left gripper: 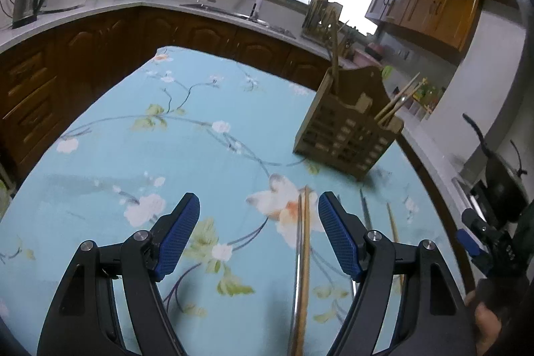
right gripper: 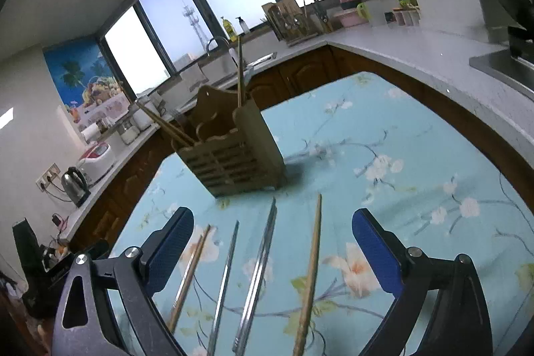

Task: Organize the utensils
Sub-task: 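Lower and grasp a chopstick with the right tool while the left tool grasps a silver utensil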

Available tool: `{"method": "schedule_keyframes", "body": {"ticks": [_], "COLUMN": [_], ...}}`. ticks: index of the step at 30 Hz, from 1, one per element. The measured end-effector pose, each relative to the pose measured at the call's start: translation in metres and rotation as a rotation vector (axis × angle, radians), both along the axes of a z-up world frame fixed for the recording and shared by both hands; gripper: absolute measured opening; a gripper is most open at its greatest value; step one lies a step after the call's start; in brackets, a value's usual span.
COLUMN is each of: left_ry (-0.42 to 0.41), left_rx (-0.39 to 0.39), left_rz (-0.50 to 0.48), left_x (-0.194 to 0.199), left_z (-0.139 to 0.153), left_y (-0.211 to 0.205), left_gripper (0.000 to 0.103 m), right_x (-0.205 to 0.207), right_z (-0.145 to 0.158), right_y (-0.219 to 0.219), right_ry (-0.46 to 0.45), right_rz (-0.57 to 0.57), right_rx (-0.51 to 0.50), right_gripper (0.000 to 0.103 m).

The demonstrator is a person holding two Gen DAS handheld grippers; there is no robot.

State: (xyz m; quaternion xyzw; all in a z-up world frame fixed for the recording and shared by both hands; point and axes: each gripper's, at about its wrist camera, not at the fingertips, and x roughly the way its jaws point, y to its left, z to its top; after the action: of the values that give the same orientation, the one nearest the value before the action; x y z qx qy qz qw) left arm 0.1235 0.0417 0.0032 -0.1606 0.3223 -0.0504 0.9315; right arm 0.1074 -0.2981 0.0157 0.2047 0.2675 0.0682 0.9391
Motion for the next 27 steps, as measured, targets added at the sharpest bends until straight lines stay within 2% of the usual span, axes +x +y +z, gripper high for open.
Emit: {"method": "schedule_keyframes", "body": {"ticks": [8,16,18,20,22,27], "left_ry": [0.054,0.109,0.131,0.148,0.159,0.202], "left_rx": [0.057,0.091,0.106,0.117,0.123,0.136], "left_rz": [-0.035,-0.083,-0.099,-0.116,-0.128,-0.162], "left_x": [-0.003,0.012,0.018,0.024,0.029,0.046], "left_z": [-0.017,-0.027,-0.031,-0.035,-0.037,-0.043], "left_y": [-0.015,-0.026,-0.03,-0.034,-0.036,-0.04], "left_gripper": [0.075,0.075,0.075,0.074,0.072,0.059], "right_x": [-0.007,-0.002,0.002,0.005,0.011,0.028], "right_z": [-0.017,-0.023,-0.025,-0.027,-0.03,-0.037], "right_y": [0.007,0.011,0.012,0.014,0.015,0.017], "right_ry": [0.046,0.072,0.081,0.094,0.113,0.16], "right_rz": [0.018,0.029,0.03,0.036,0.041,0.054], "right_rx": [-0.034,-0.059,-0.072,-0.081,-0.088,-0.111], "right_gripper": [0.097,0.096,0.093,0.081,0.075,0.064]}}
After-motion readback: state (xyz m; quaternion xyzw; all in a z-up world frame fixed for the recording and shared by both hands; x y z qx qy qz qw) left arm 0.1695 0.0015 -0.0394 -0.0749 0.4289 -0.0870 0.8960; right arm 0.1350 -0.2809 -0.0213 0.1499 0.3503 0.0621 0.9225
